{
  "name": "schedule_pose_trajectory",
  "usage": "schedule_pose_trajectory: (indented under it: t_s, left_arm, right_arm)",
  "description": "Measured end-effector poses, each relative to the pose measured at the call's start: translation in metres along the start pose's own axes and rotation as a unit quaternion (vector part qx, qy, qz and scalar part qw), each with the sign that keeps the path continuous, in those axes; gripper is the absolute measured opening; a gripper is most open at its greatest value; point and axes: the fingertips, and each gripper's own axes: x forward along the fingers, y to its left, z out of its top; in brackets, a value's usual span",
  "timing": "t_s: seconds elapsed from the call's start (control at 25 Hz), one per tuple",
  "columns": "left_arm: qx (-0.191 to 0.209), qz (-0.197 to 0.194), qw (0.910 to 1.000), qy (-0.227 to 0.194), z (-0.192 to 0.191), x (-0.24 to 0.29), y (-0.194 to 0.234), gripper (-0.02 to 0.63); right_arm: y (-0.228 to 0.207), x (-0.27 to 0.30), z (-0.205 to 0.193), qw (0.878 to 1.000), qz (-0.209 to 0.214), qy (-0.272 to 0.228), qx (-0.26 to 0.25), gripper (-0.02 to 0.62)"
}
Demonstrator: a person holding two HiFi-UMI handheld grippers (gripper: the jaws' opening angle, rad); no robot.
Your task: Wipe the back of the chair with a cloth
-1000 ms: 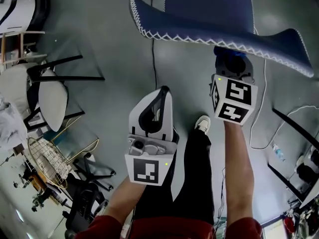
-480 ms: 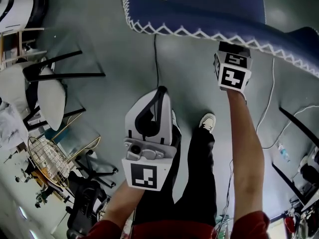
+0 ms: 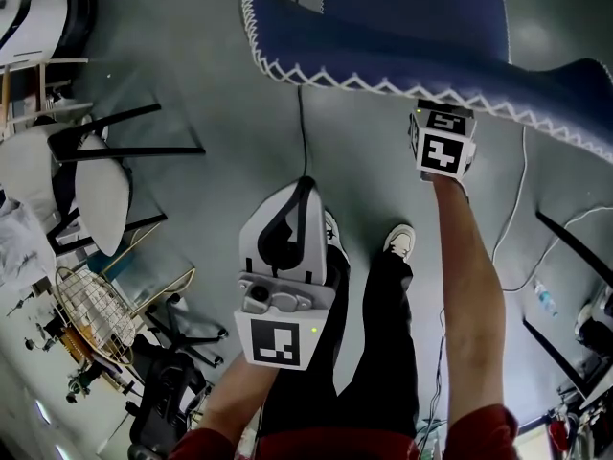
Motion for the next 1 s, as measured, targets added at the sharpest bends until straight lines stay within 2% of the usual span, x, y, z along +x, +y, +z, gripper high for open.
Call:
schedule_pose_trajectory:
  t_s: [0.16,0.32,0.56,0.76,0.92,1.0]
  left_arm:
    - [-0.002,-0.001,1.0000,-0.005,0.012,0.002,-0.001,0.014]
    - [-0.004,-0.005,0.9999,-0.012,0.029,0.002,-0.002,0.014]
    - [-0.008,-0.006,0.9997,-0.023,0.063,-0.009,0.011,0.013]
    - [0.003,-0.020,0.9993,-0.031,0.093,-0.025,0.023,0.014]
    - [0.010,-0.031,0.9987,-0.039,0.125,-0.035,0.037,0.014]
    - [0.015,-0.038,0.9984,-0.039,0.139,-0.038,0.045,0.014]
  right_arm:
    - [0.012,-0.033,0.010,1.000,0.015,-0.020,0.004,0.061]
    - [0.027,-0.092,0.034,0.998,0.031,-0.055,0.014,0.061]
    - [0.051,-0.204,0.100,0.991,0.043,-0.127,0.014,0.061]
    - [0.068,-0.293,0.163,0.983,0.034,-0.179,0.019,0.061]
    - [0.083,-0.332,0.203,0.980,0.020,-0.196,0.010,0.061]
    - [0.087,-0.336,0.213,0.982,0.009,-0.189,0.007,0.061]
